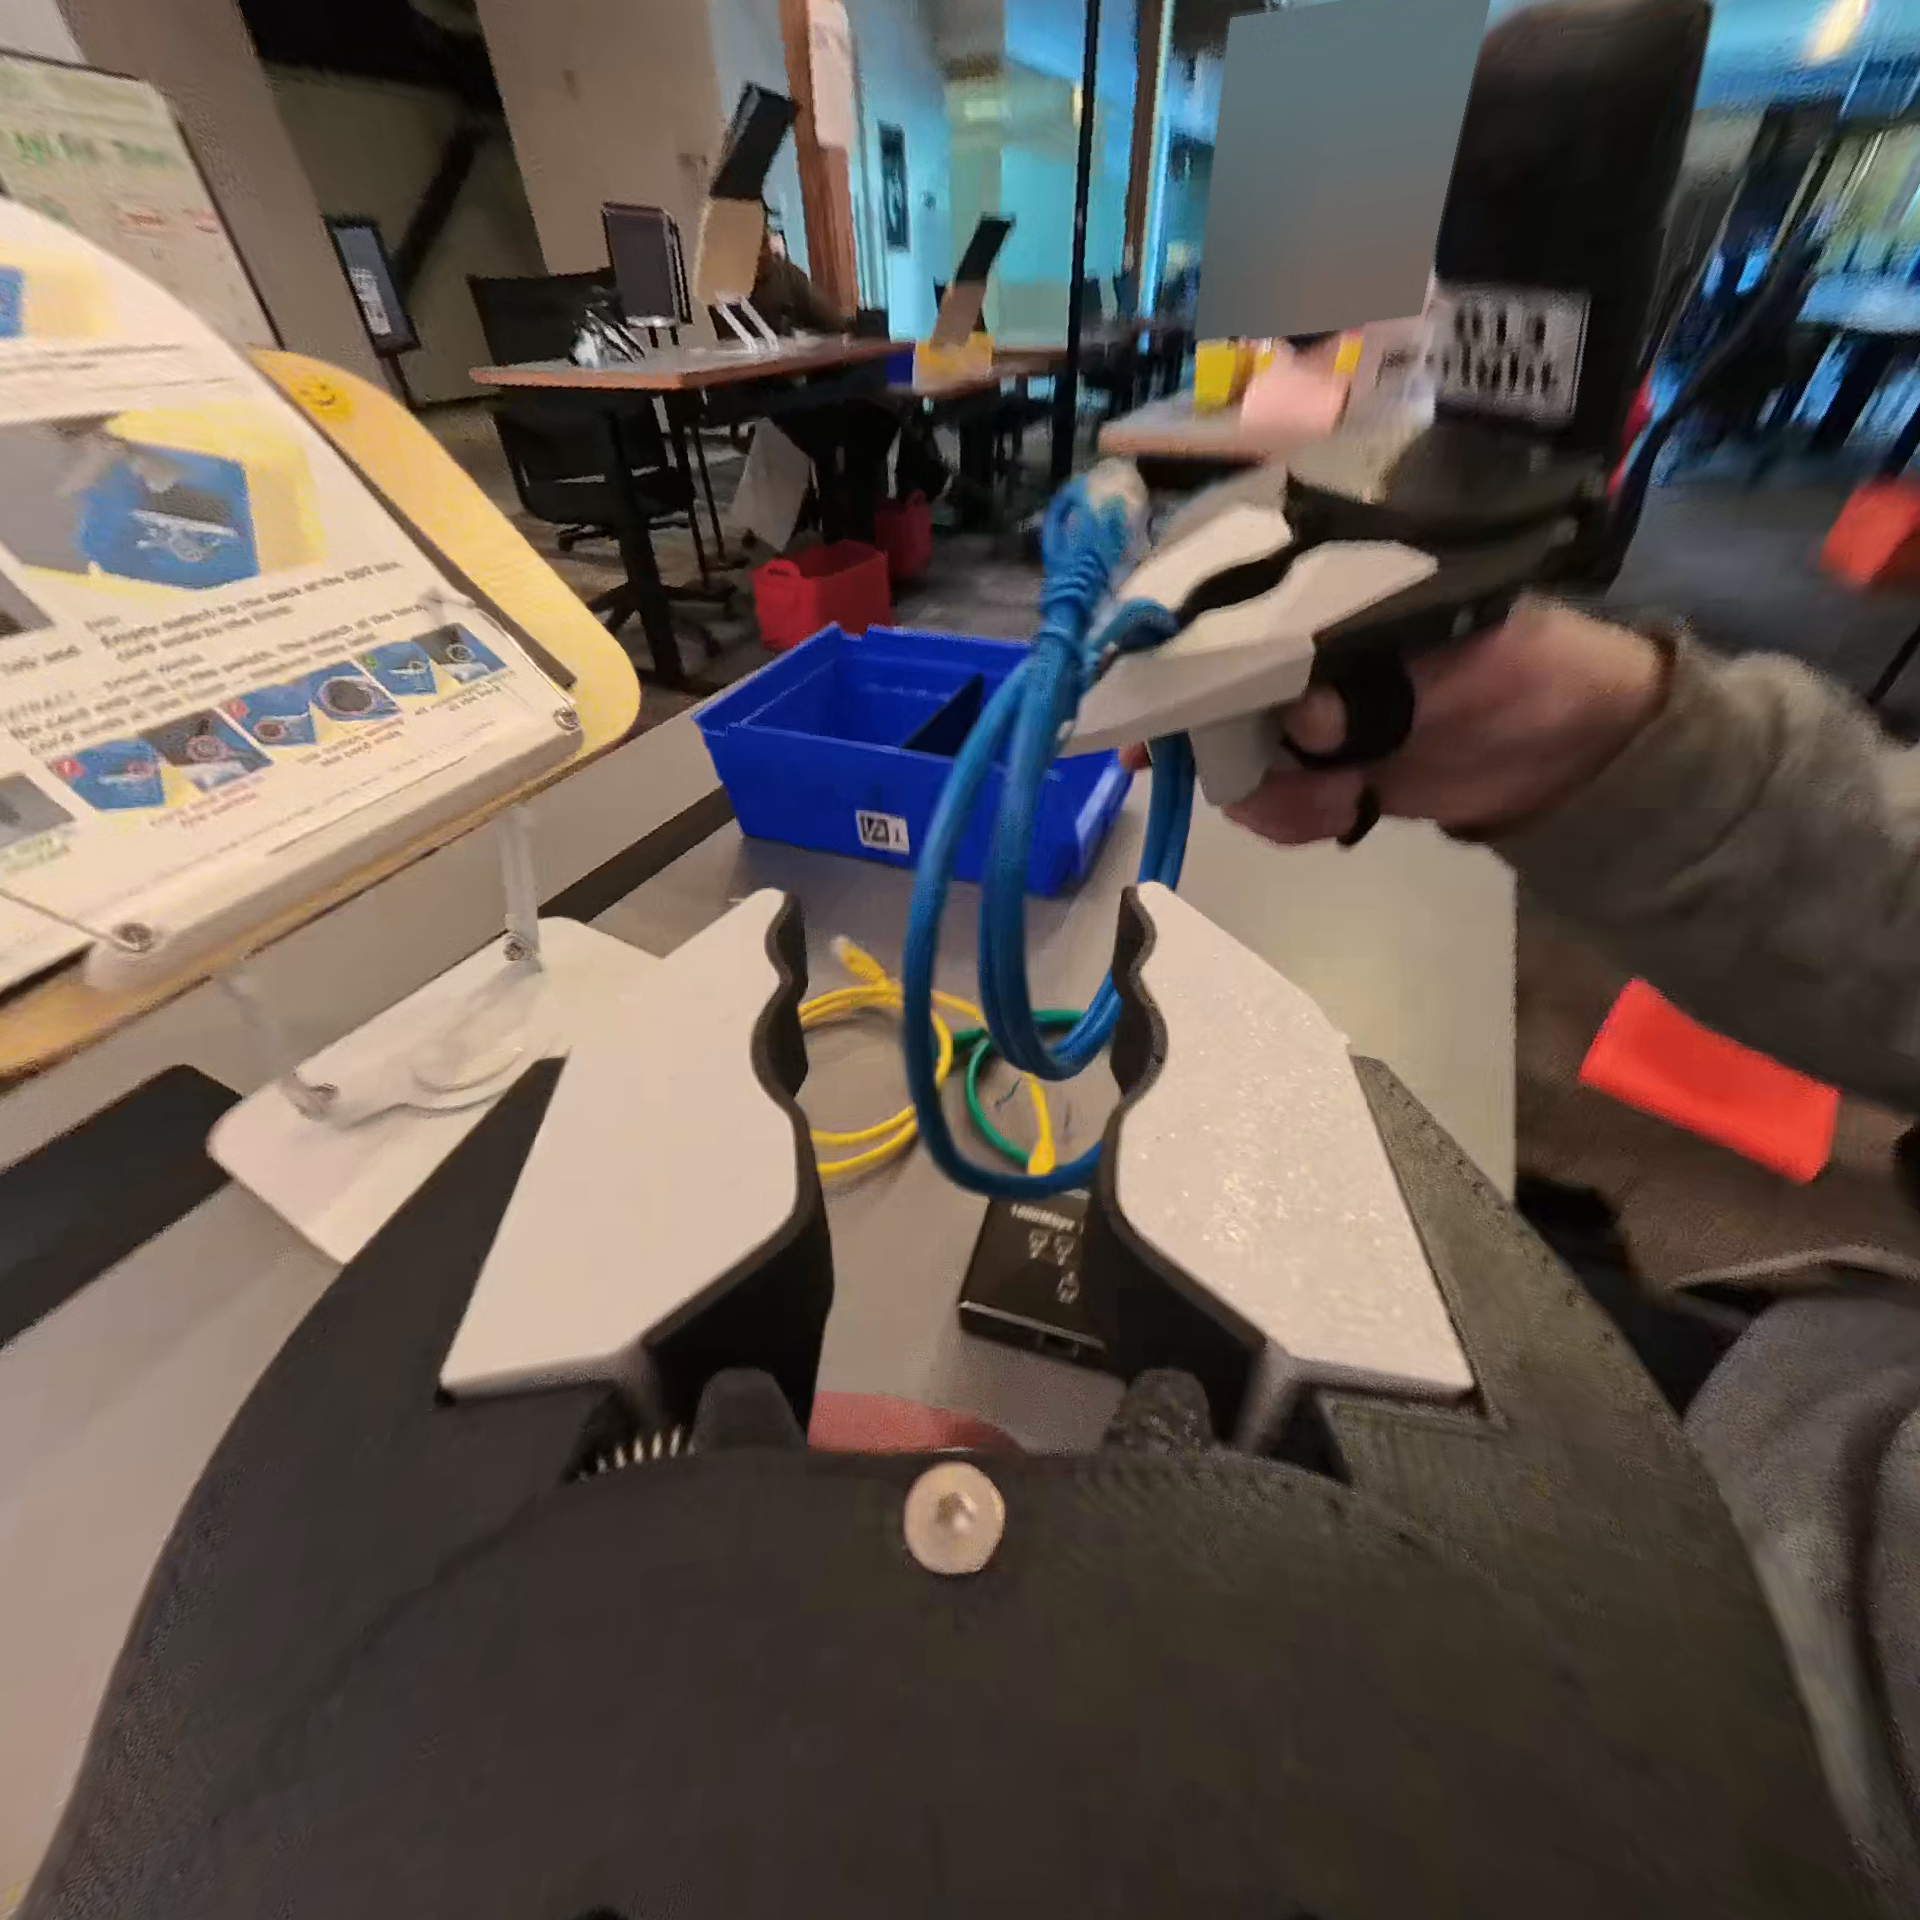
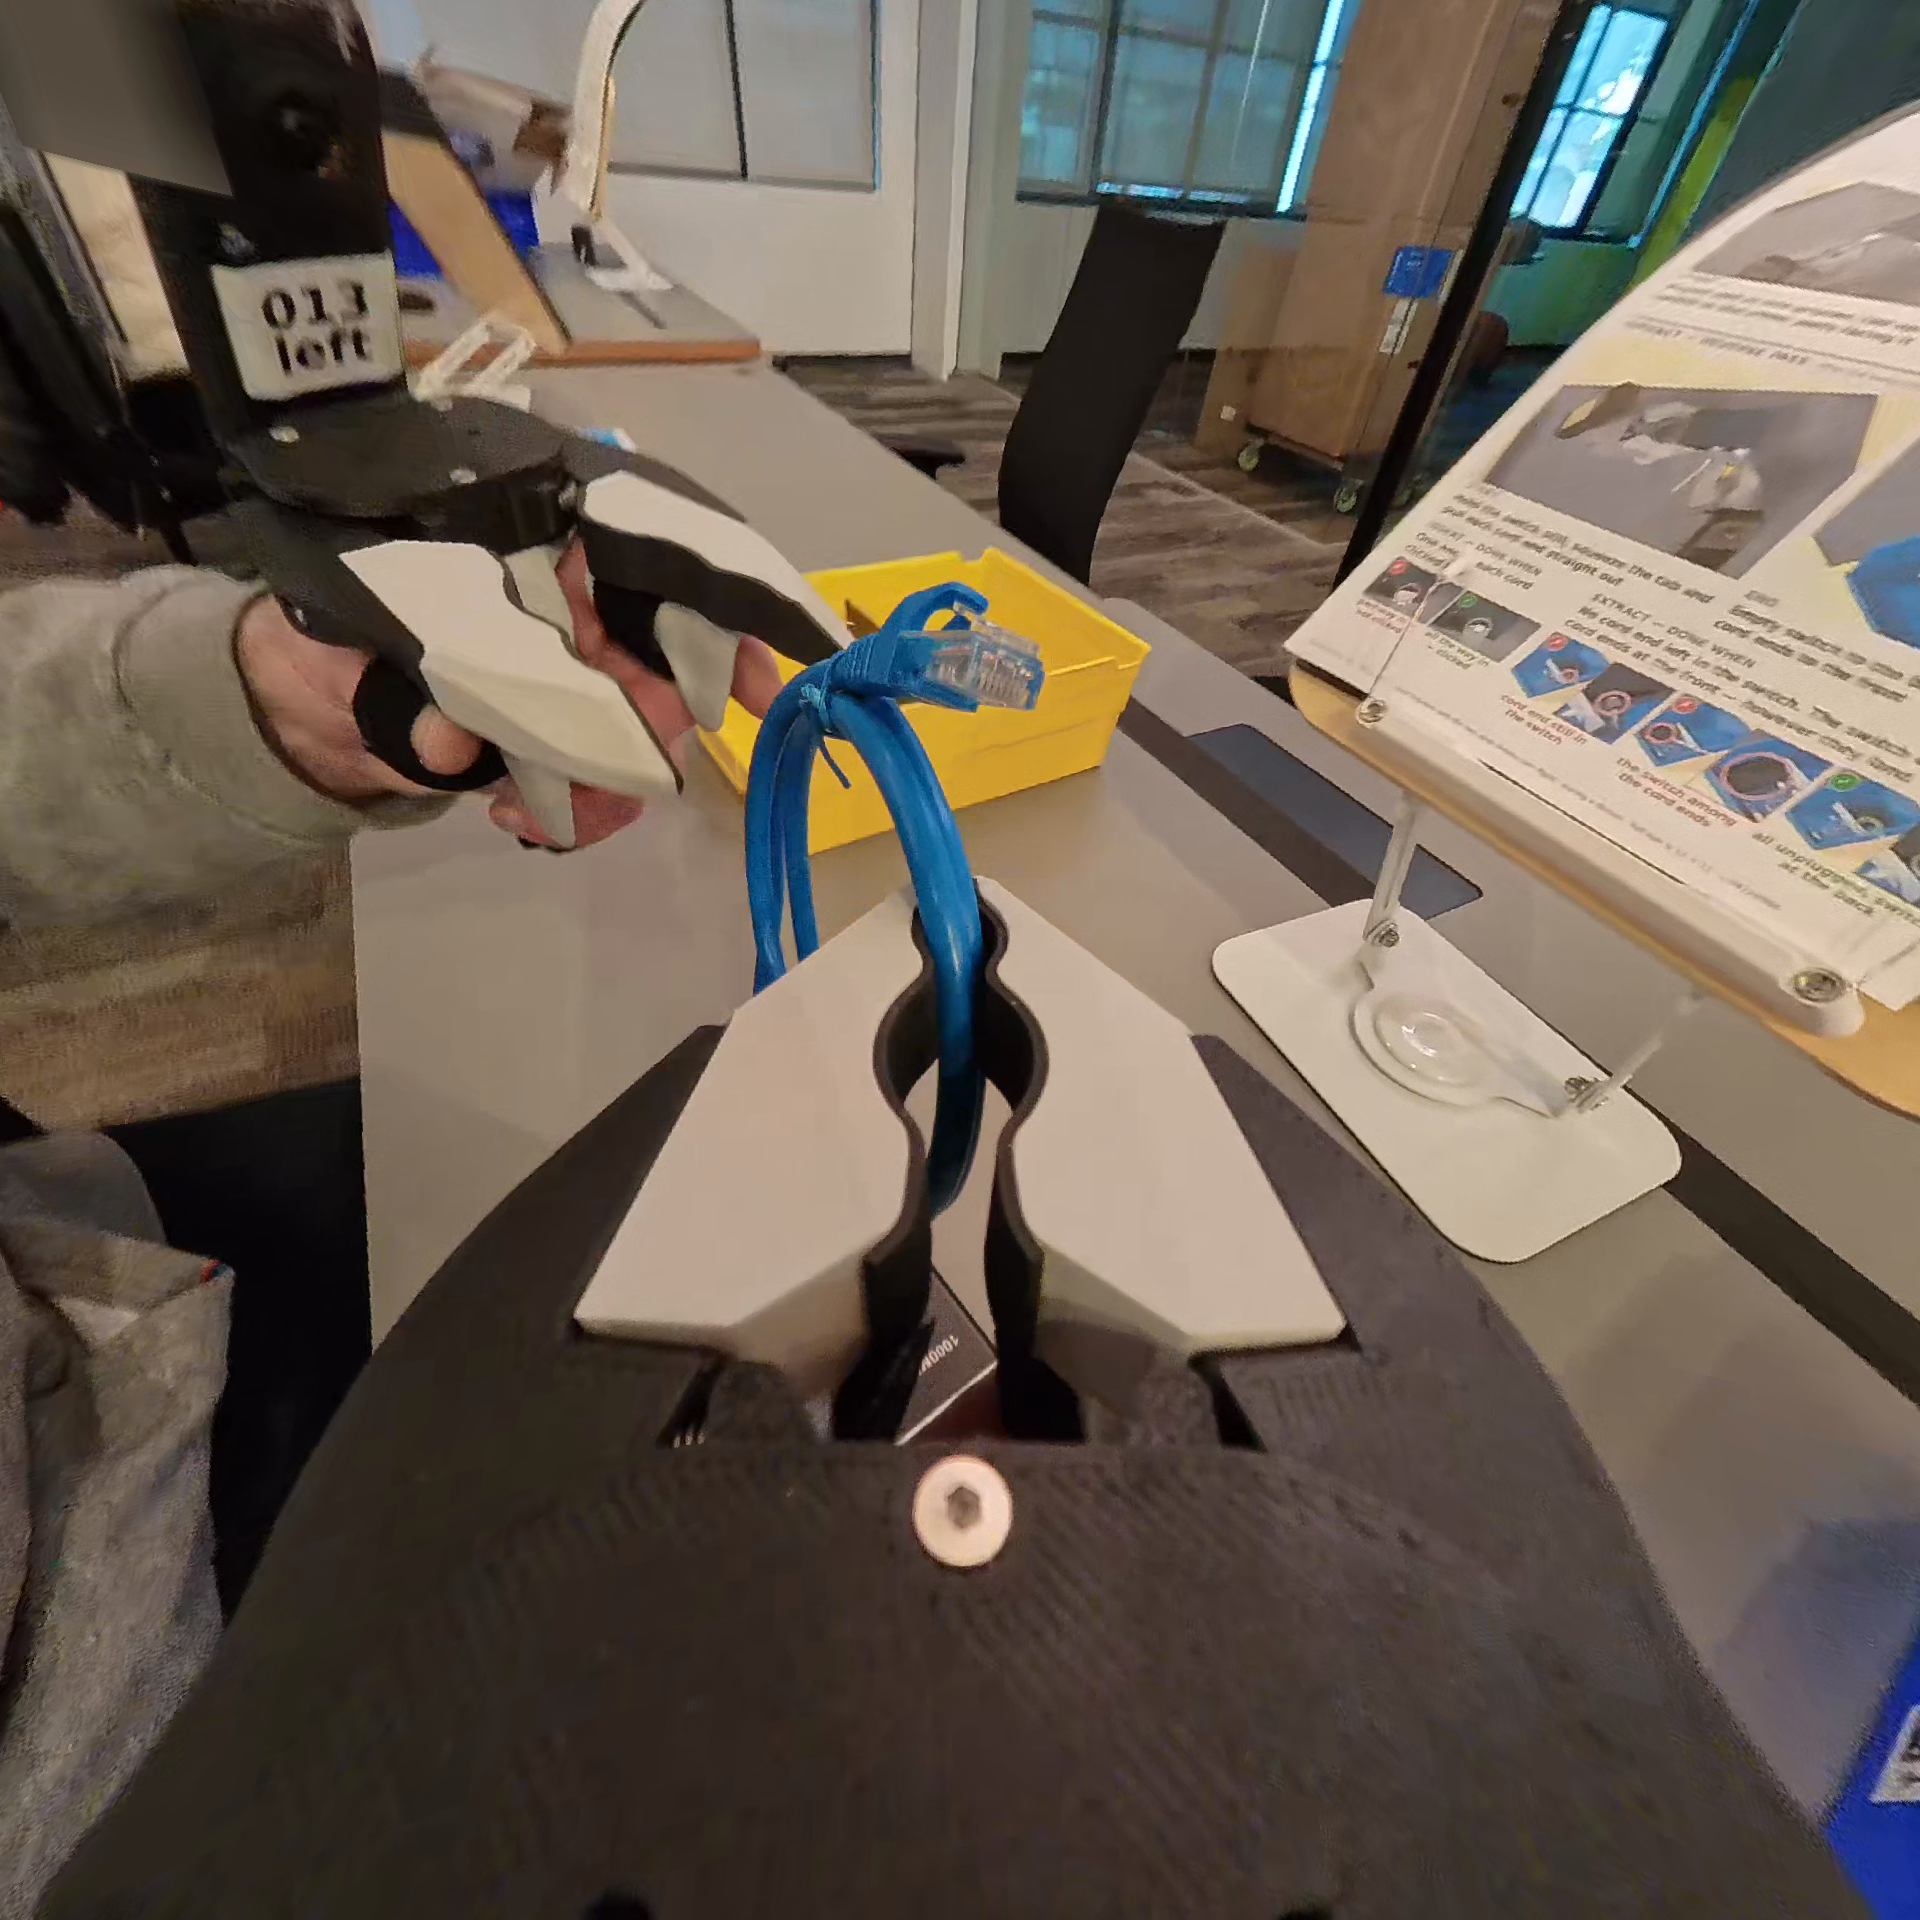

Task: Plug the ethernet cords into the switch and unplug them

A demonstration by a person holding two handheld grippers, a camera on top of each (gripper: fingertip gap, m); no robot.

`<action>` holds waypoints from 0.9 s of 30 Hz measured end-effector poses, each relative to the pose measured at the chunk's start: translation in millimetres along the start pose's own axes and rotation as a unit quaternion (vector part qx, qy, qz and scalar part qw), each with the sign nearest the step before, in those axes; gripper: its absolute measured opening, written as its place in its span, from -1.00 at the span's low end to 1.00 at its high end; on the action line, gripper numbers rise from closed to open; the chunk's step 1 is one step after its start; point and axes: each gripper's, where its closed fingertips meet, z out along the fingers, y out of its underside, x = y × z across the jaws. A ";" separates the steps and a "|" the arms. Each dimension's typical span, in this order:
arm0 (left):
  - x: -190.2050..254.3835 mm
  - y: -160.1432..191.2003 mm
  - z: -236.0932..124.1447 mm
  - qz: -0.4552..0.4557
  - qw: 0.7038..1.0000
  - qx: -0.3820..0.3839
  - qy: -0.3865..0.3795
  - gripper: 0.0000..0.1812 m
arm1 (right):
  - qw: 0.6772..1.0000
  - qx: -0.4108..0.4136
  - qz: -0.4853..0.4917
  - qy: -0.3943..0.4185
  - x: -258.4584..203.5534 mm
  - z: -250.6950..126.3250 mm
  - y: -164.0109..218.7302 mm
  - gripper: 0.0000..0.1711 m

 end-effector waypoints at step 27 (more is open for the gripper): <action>-15.8 5.4 4.5 0.091 0.976 -0.018 -0.196 -0.89 | 0.996 0.081 0.016 0.021 -60.7 37.2 -43.8 -0.86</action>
